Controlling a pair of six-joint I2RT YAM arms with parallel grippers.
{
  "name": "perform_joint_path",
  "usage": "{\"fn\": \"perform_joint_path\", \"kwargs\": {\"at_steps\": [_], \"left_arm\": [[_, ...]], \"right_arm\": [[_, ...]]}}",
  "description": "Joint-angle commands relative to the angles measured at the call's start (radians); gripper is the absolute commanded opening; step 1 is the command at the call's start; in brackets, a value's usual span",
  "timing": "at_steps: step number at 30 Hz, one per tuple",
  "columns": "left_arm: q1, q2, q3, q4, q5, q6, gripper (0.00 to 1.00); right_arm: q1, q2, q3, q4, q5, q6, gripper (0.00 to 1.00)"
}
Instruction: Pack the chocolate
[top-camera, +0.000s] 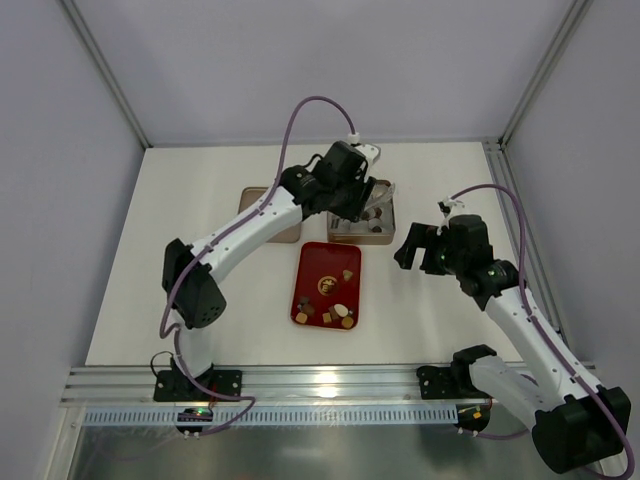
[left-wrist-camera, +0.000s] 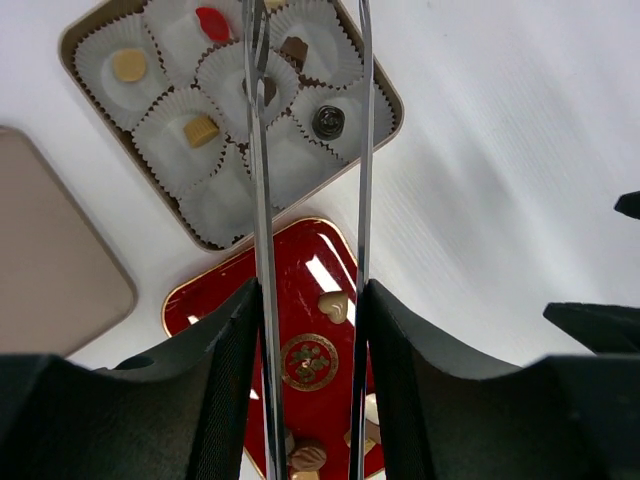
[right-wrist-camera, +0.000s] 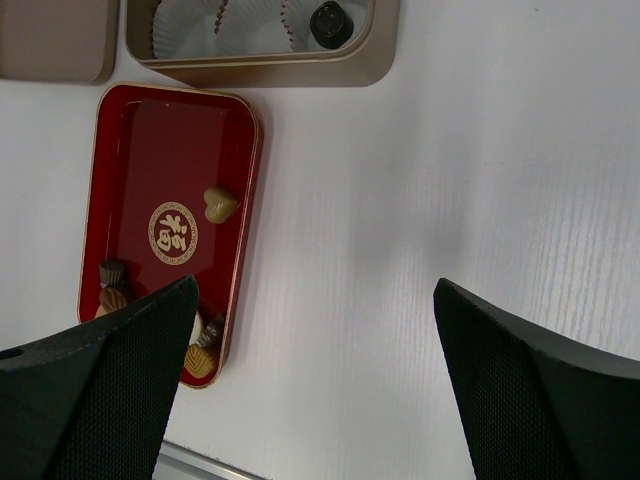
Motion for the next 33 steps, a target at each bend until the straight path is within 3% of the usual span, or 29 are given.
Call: {"fn": "perform_joint_path", "kwargs": {"at_steps": [1, 22, 25, 33], "left_arm": [[0.008, -0.115, -0.045, 0.056, -0.011, -0.006, 0.45], [0.032, -0.632, -0.546, 0.053, -0.202, -0.112, 0.47], [0.045, -0.687, -0.606, 0.03, -0.28, -0.145, 0.47], [0.29, -0.73, -0.755, 0.032, -0.336, -0.173, 0.48]], "right_arm": [[-0.005, -0.034, 0.036, 0.022, -0.007, 0.015, 1.0], [-0.003, -0.054, 0.057, 0.004, 0.004, 0.022, 1.0], [-0.005, -0.052, 0.054, 0.004, 0.004, 0.021, 1.0], [-0.003, -0.038, 0.048, 0.013, -0.014, 0.016, 1.0]]}}
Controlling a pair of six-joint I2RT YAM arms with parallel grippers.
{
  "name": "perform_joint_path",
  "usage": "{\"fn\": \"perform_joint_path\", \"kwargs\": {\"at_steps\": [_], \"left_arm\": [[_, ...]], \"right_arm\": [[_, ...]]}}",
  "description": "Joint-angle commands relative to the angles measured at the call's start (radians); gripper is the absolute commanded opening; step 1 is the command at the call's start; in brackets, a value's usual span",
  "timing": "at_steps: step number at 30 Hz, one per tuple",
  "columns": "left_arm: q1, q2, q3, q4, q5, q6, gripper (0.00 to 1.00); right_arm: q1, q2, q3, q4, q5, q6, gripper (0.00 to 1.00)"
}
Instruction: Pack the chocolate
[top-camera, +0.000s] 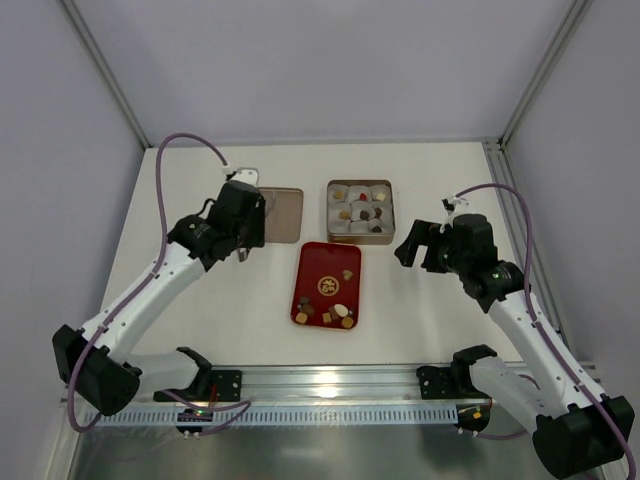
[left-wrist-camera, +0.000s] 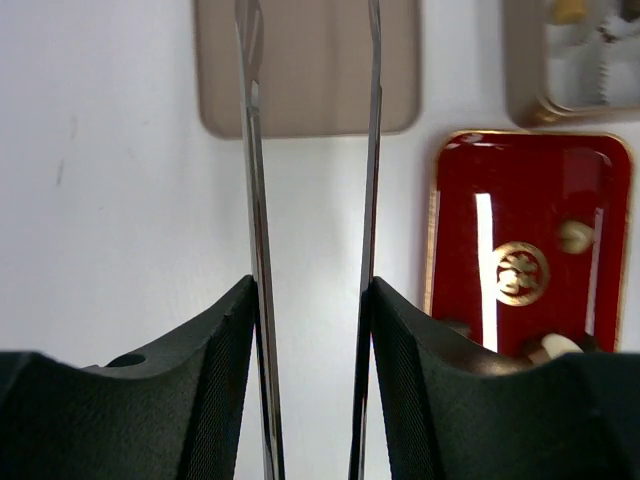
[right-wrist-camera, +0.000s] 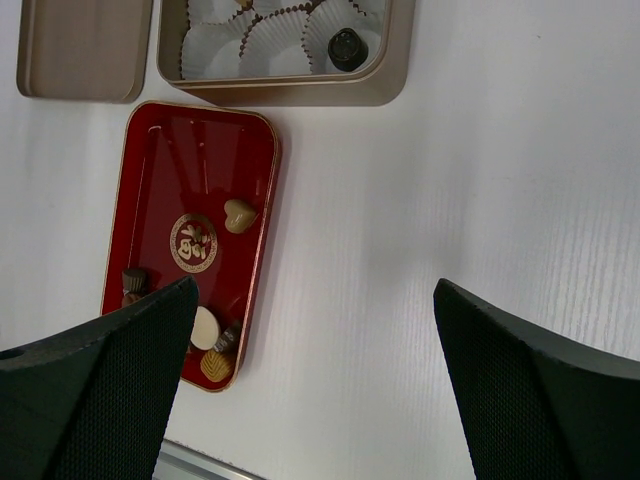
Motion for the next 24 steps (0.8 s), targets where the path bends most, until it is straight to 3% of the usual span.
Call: {"fn": "perform_joint_path", "kwargs": {"at_steps": [1, 7, 12, 19, 24], "left_arm": [[0.163, 0.003, -0.034, 0.029, -0.066, -0.018, 0.48], [0.486, 0.143, -0.095, 0.115, 0.019, -0.068, 0.47], [0.658, 0.273, -0.08, 0.151, 0.082, -0.065, 0.47], [0.729, 0.433, -0.069, 0.167, 0.098, -0.059, 0.53], [0.739, 0.491, -0.089, 0.172, 0.101, -0.059, 0.64]], "right_arm": [[-0.003, 0.001, 0.03, 0.02, -0.015, 0.001, 1.0], [-0.003, 0.047, 0.022, 0.044, -0.058, 0.003, 1.0], [-0.005, 0.079, -0.001, 0.099, -0.076, 0.006, 1.0], [-0.003, 0.098, -0.028, 0.142, -0.089, 0.013, 1.0], [-0.005, 0.089, -0.041, 0.149, -0.09, 0.01, 1.0]]}}
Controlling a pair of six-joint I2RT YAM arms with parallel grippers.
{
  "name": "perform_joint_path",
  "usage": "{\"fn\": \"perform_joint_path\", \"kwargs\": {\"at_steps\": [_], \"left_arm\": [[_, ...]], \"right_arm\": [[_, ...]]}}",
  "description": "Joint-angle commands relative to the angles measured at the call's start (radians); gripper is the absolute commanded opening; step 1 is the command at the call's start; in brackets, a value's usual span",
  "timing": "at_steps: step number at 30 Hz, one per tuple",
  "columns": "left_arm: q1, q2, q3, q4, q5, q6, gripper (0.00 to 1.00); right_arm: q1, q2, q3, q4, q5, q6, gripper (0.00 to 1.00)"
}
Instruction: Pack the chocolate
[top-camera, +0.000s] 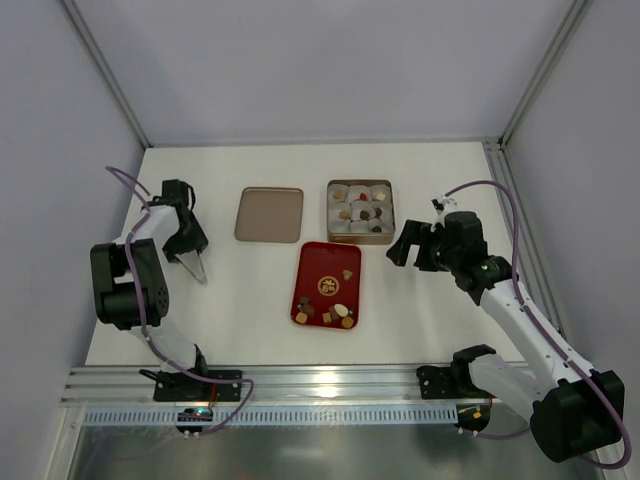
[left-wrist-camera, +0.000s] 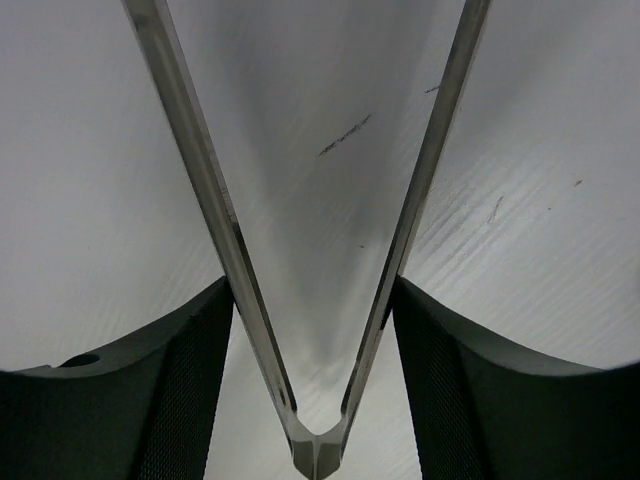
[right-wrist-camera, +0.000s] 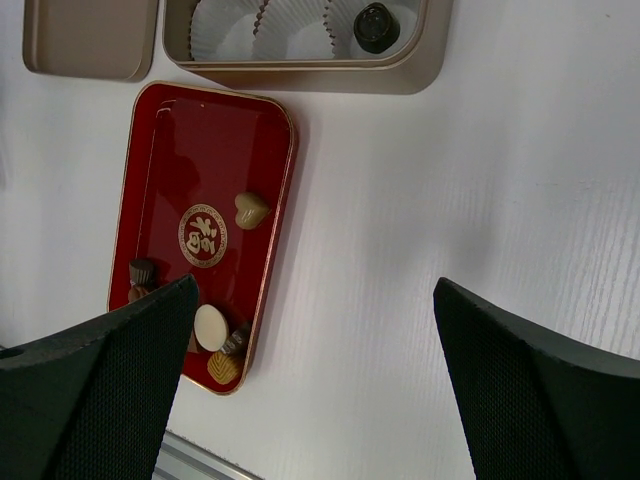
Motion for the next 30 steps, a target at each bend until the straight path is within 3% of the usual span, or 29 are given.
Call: {"fn": "perform_joint_path", "kwargs": {"at_steps": [1, 8, 11, 14, 21, 24, 26, 30], "left_arm": [[0.009, 0.016, 0.003, 0.038, 0.003, -0.009, 0.65], [0.008, 0.048, 0.004, 0.021, 0.008, -0.015, 0.79], [0.008, 0.019, 0.01, 0.001, 0.026, -0.009, 0.9], [0.008, -0.059, 0.024, -0.022, 0.022, -0.011, 0.93], [-0.02, -0.273, 0.128, -0.04, 0.047, -0.041, 0.85], [-0.105, -0.205, 0.244, 0.012, 0.052, -0.012, 0.81], [-0.142, -0.08, 0.326, 0.017, 0.075, 0.043, 0.77], [-0.152, 0.124, 0.513, 0.011, 0.176, 0.08, 0.68]], "right_arm": [[-0.003, -0.01, -0.008, 0.051, -0.012, 0.003, 1.0], [-0.003, -0.015, -0.025, 0.062, -0.023, 0.009, 1.0], [-0.003, -0.015, -0.025, 0.059, -0.02, 0.006, 1.0], [-0.003, -0.012, -0.016, 0.056, -0.02, 0.006, 1.0], [-0.003, 0.008, 0.064, -0.021, -0.003, -0.017, 1.0], [-0.003, 0.002, 0.098, -0.033, 0.011, -0.018, 1.0], [-0.005, 0.005, 0.118, -0.041, 0.02, -0.014, 1.0], [-0.005, 0.02, 0.17, -0.037, 0.013, -0.002, 1.0]]}}
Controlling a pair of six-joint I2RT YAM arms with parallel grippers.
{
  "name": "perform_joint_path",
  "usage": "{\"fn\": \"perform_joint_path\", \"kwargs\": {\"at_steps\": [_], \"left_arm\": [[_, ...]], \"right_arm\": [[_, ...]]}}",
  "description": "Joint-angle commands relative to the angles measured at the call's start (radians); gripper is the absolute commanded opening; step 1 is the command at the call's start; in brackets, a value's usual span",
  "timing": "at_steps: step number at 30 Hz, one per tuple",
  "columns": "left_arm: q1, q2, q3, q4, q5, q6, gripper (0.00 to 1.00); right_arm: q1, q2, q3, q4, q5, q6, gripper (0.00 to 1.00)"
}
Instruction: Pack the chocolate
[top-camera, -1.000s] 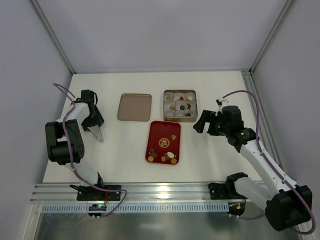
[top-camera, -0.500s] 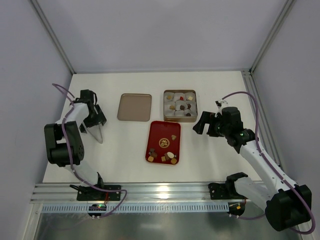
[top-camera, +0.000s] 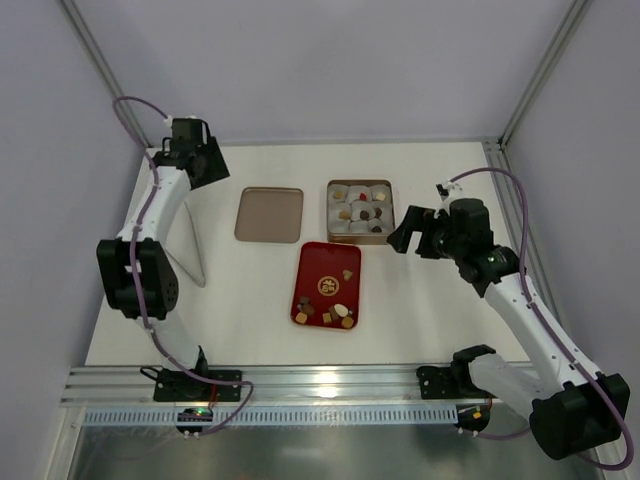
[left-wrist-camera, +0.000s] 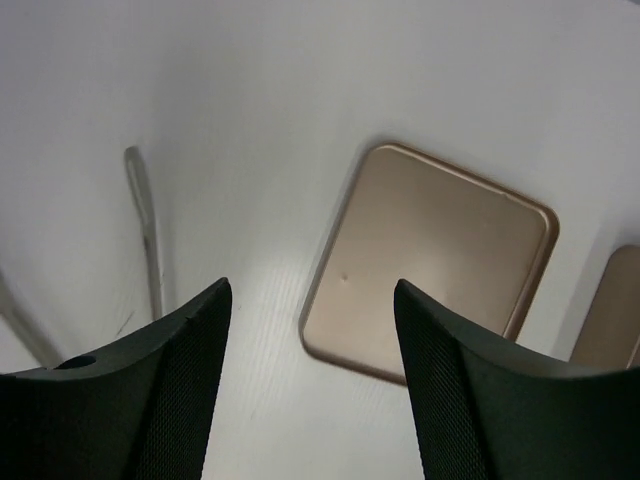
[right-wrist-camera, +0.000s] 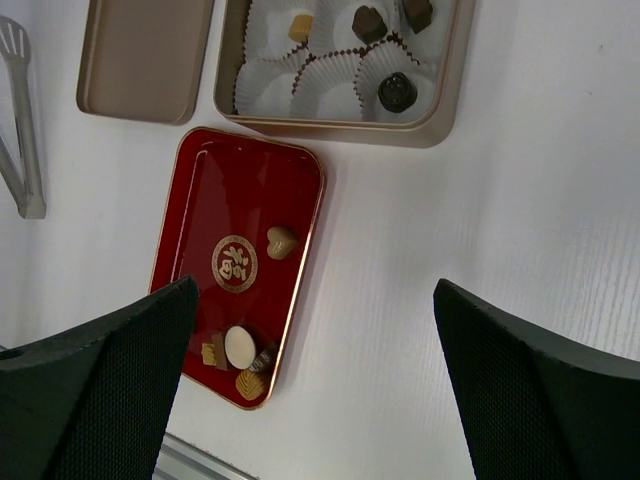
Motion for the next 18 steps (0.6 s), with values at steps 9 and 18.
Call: {"fn": "perform_joint_path", "kwargs": {"at_steps": [9, 18], "left_arm": [[-0.002, 0.367, 0.175, 0.003, 0.228, 0.1, 0.51], [-0.002, 0.446, 0.166, 0.004, 0.288, 0.136, 0.47]], "right_arm": [[-0.003, 0.106, 0.16, 0.035, -0.038, 0.001, 1.0], [-0.005, 0.175, 0.168, 0.087, -0.067, 0.015, 1.0]]}}
